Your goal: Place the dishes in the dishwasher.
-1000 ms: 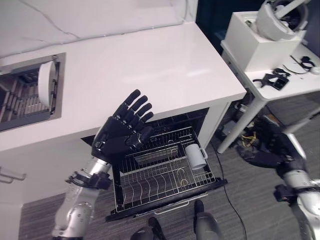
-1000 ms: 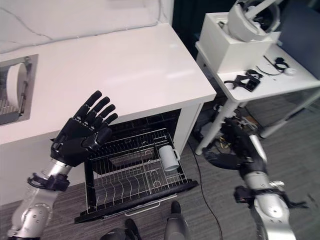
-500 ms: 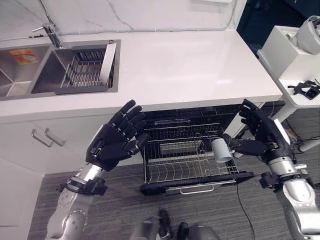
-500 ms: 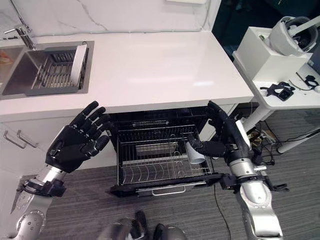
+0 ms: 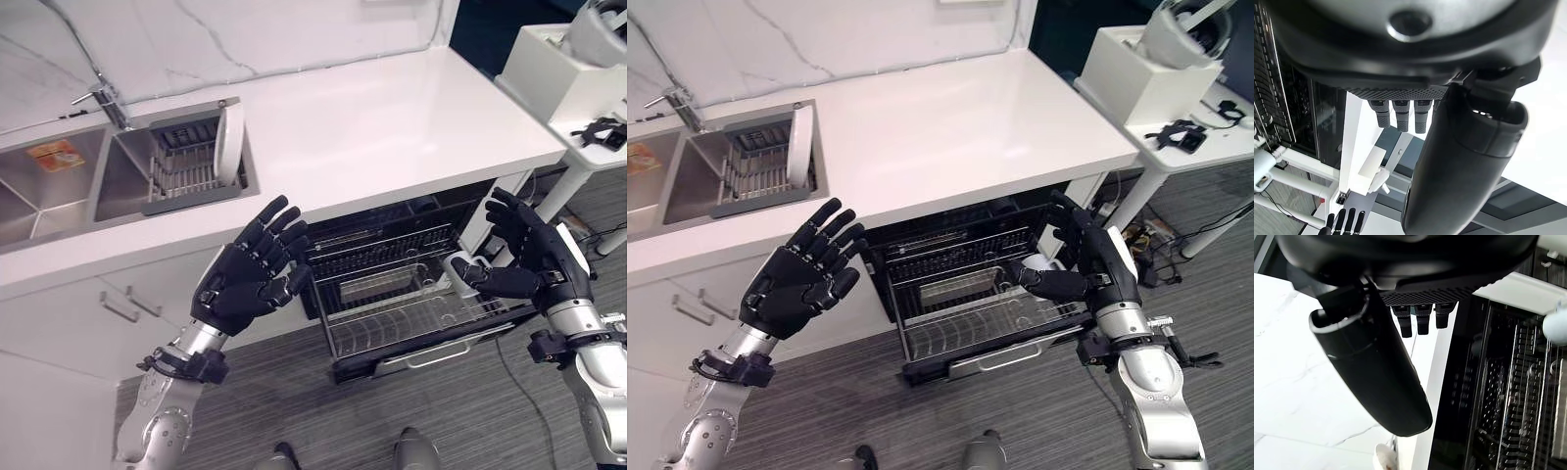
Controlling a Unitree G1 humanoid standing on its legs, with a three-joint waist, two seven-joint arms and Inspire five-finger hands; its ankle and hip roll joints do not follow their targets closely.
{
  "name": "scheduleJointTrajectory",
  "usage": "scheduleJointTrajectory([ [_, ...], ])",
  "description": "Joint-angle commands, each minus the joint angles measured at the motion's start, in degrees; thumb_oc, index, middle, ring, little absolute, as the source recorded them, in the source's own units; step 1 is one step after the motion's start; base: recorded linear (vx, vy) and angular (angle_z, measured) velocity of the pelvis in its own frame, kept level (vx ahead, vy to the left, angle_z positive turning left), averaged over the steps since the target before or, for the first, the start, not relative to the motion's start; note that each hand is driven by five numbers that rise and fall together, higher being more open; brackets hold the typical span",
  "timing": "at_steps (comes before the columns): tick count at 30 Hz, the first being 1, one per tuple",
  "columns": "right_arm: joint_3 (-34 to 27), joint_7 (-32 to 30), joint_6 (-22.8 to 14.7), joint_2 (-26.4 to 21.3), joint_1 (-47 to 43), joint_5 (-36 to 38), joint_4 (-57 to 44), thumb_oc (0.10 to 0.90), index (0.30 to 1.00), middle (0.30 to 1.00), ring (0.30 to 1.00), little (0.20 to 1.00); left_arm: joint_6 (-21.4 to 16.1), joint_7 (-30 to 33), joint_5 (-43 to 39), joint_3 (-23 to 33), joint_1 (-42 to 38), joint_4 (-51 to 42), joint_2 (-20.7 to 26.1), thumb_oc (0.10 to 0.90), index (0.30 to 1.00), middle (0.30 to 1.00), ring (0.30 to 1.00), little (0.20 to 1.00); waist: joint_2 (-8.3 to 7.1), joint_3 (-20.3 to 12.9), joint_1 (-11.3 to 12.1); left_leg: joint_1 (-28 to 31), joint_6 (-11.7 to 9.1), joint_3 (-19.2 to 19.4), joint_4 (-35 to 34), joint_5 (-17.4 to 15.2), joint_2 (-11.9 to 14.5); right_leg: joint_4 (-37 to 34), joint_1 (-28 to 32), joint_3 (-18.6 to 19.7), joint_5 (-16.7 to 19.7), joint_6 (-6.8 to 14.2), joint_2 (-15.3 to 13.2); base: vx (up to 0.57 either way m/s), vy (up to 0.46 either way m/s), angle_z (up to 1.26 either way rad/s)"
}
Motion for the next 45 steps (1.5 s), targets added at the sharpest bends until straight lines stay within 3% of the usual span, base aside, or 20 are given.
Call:
scheduleJointTrajectory([
  [1,-4.2,-1.9,-5.5,-1.4,-5.5,4.3,-4.9,0.800,0.900,0.900,0.900,0.900,-5.6,-2.5,-4.0,6.8,-1.9,-7.4,0.3,0.800,0.900,0.900,0.900,0.900,0.08,-3.3,0.5,6.4,-2.5,-2.3,-5.0,-2.3,4.4,-0.2,2.9,-4.6,-6.3,-0.3,5.8,0.07,0.747,0.11],
  [2,-5.5,-2.4,-5.8,-0.5,-4.1,5.4,-5.8,0.800,0.900,0.900,0.900,0.900,-5.0,-2.3,-4.5,7.2,-2.3,-7.6,0.9,0.800,0.900,0.900,0.900,0.900,-0.40,-3.1,0.6,6.4,-1.8,-2.2,-5.0,-2.9,3.0,-0.2,2.8,-4.8,-4.8,0.8,3.8,0.07,0.704,0.18],
  [5,-7.3,-3.7,-6.4,1.9,-1.8,6.7,-7.4,0.800,0.900,0.900,0.900,0.900,-4.1,-1.7,-5.0,8.2,-3.6,-8.0,2.2,0.800,0.900,0.900,0.900,0.900,-1.70,-2.8,1.4,6.2,0.2,-2.8,-5.0,-4.8,-1.3,-0.2,1.8,-6.7,1.8,1.6,-1.0,0.06,0.565,0.37],
  [7,-5.9,-5.2,-6.7,3.8,-2.8,5.3,-6.8,0.800,0.900,0.900,0.900,0.900,-2.8,-0.6,-4.5,8.3,-5.1,-8.4,2.8,0.800,0.900,0.900,0.900,0.900,-1.70,-2.9,1.9,5.9,1.5,-3.3,-5.0,-5.9,-2.6,-0.2,1.6,-7.9,4.4,1.7,-1.1,0.03,0.397,0.19],
  [8,-4.9,-6.1,-6.7,4.5,-3.3,4.6,-6.5,0.800,0.900,0.900,0.900,0.900,-2.1,-0.1,-4.6,8.0,-5.6,-8.3,3.3,0.800,0.900,0.900,0.900,0.900,-1.32,-2.9,2.1,6.0,2.1,-3.3,-5.0,-6.3,-2.6,-0.2,2.9,-8.7,4.6,1.5,0.4,0.03,0.311,0.03],
  [10,-3.7,-7.3,-7.0,4.6,-3.6,4.1,-5.9,0.800,0.900,0.900,0.900,0.900,-1.5,0.2,-5.1,7.3,-6.3,-7.5,3.4,0.800,0.900,0.900,0.900,0.900,-0.57,-2.8,1.4,5.8,3.3,-4.6,-5.0,-5.9,-2.7,-0.2,4.1,-5.8,0.4,0.1,7.2,0.03,0.219,0.04],
  [13,-3.7,-8.0,-8.9,3.9,-3.3,3.0,-4.7,0.800,0.900,0.900,0.900,0.900,-2.0,0.8,-5.0,5.5,-6.9,-6.8,2.0,0.800,0.900,0.900,0.900,0.900,-1.00,-3.5,0.7,4.7,4.6,-6.6,-5.0,-5.0,-4.7,-0.2,4.8,-2.9,-3.8,-2.6,16.4,0.02,0.174,0.75],
  [16,-3.9,-6.9,-10.7,2.9,-3.0,5.0,-4.2,0.800,0.900,0.900,0.900,0.900,-4.1,0.9,-3.1,4.5,-6.0,-6.3,0.6,0.800,0.900,0.900,0.900,0.900,-1.70,-3.5,0.6,5.3,4.7,-6.4,-5.0,-5.1,-6.3,-0.2,5.0,-3.2,-4.7,-4.0,20.8,-0.02,0.062,0.28],
  [21,-1.8,-7.6,-11.5,3.5,-4.0,4.8,-3.8,0.800,0.900,0.900,0.900,0.900,-4.5,-0.5,-2.9,4.3,-6.4,-4.7,0.3,0.800,0.900,0.900,0.900,0.900,-1.40,-3.5,1.8,6.5,4.6,-6.8,-5.0,-5.0,-7.5,-0.2,5.7,-6.3,-7.4,-5.3,20.2,-0.04,-0.131,-0.03],
  [25,0.1,-7.4,-9.9,3.8,-5.6,4.7,-3.7,0.800,0.900,0.900,0.900,0.900,-5.6,0.5,-2.4,4.4,-6.4,-4.0,1.1,0.800,0.900,0.900,0.900,0.900,-0.72,-3.9,2.2,7.4,3.7,-6.6,-5.0,-4.1,-8.0,-0.2,6.2,-5.7,-9.2,-6.4,19.9,0.00,-0.151,0.05],
  [26,0.3,-7.0,-9.6,4.1,-5.7,4.8,-3.7,0.800,0.900,0.900,0.900,0.900,-6.8,0.6,-1.4,4.6,-6.3,-4.0,1.3,0.800,0.900,0.900,0.900,0.900,-0.70,-3.9,2.1,7.7,3.5,-6.2,-5.0,-4.0,-7.9,-0.2,6.3,-5.2,-9.3,-6.6,20.1,0.02,-0.172,-0.07],
  [28,-0.4,-5.0,-9.3,3.4,-4.9,6.0,-5.3,0.800,0.900,0.900,0.900,0.900,-13.2,0.7,2.6,5.5,-6.7,-6.0,2.6,0.800,0.900,0.900,0.900,0.900,-1.35,-3.7,1.7,9.2,2.8,-5.3,-5.0,-2.8,-8.2,-0.2,6.8,-4.1,-9.3,-7.3,19.5,0.02,-0.172,-0.09],
  [30,-0.8,-3.6,-10.1,3.0,-4.7,6.8,-6.1,0.800,0.900,0.900,0.900,0.900,-16.4,0.2,5.0,6.2,-6.7,-8.7,3.1,0.800,0.900,0.900,0.900,0.900,-2.62,-2.9,2.2,9.5,1.4,-4.4,-4.4,2.3,-8.6,-0.2,7.6,-3.2,-9.5,-8.1,18.4,-0.01,-0.146,-0.18],
  [31,-0.3,-3.2,-10.3,3.1,-5.0,7.1,-6.6,0.800,0.900,0.900,0.900,0.900,-17.8,1.0,6.6,5.8,-7.6,-9.6,2.9,0.800,0.900,0.900,0.900,0.900,-3.15,-2.2,2.2,7.5,0.6,-3.4,-0.7,4.0,-7.4,-0.2,8.1,-3.3,-9.4,-8.5,18.1,-0.04,-0.117,-0.26],
  [34,1.3,-2.3,-9.9,3.1,-6.6,7.0,-7.1,0.800,0.900,0.900,0.900,0.900,-19.6,4.6,9.4,4.5,-9.8,-9.9,3.5,0.800,0.900,0.900,0.900,0.900,-3.15,-2.1,1.7,7.8,1.7,-1.2,-5.0,3.1,-6.4,-0.2,8.3,-3.4,-9.5,-7.9,17.9,0.01,0.029,-0.09],
  [35,3.0,-1.4,-10.0,3.1,-7.3,6.1,-7.0,0.800,0.900,0.900,0.900,0.900,-20.8,7.2,10.5,3.9,-10.3,-9.4,3.6,0.800,0.900,0.900,0.900,0.900,-1.28,-2.0,1.6,3.6,1.5,-3.3,-5.0,0.1,-5.0,-0.2,8.5,-2.6,-10.3,-7.4,20.0,0.04,0.115,0.03],
  [36,3.1,-1.3,-10.1,3.1,-7.3,6.1,-7.0,0.800,0.900,0.900,0.900,0.900,-20.9,7.4,10.6,3.9,-10.3,-9.4,3.6,0.800,0.900,0.900,0.900,0.900,-1.12,-2.1,1.6,3.2,1.4,-3.6,-5.0,0.1,-4.9,-0.2,8.4,-2.6,-10.3,-7.4,20.2,0.13,0.167,-0.19],
  [37,3.8,-0.2,-10.5,3.5,-6.9,5.9,-6.7,0.800,0.900,0.900,0.900,0.900,-21.5,9.6,11.9,4.1,-9.9,-8.8,2.9,0.800,0.900,0.900,0.900,0.900,-0.16,-2.5,2.1,-0.7,0.1,-7.2,-5.0,1.5,-4.6,-0.2,9.4,-1.0,-11.7,-7.3,22.1,0.19,0.112,-0.34],
  [40,3.1,0.7,-10.5,3.0,-5.8,8.0,-7.3,0.800,0.900,0.900,0.900,0.900,-21.8,10.5,13.7,4.2,-8.9,-8.0,1.8,0.800,0.900,0.900,0.900,0.900,0.40,-3.2,2.8,-4.8,-0.8,-9.9,-5.0,3.4,-4.7,-0.2,11.6,0.5,-13.6,-7.6,23.8,0.22,0.105,-0.53],
  [45,2.7,3.0,-11.2,2.9,-5.4,13.7,-8.8,0.800,0.900,0.900,0.900,0.900,-25.5,13.3,20.2,4.3,-8.6,-9.6,3.0,0.800,0.900,0.900,0.900,0.900,0.02,-4.0,2.9,-3.7,0.9,-10.7,-5.0,2.2,-5.7,-0.2,11.8,1.4,-13.4,-7.1,23.0,0.19,0.180,-0.29],
])
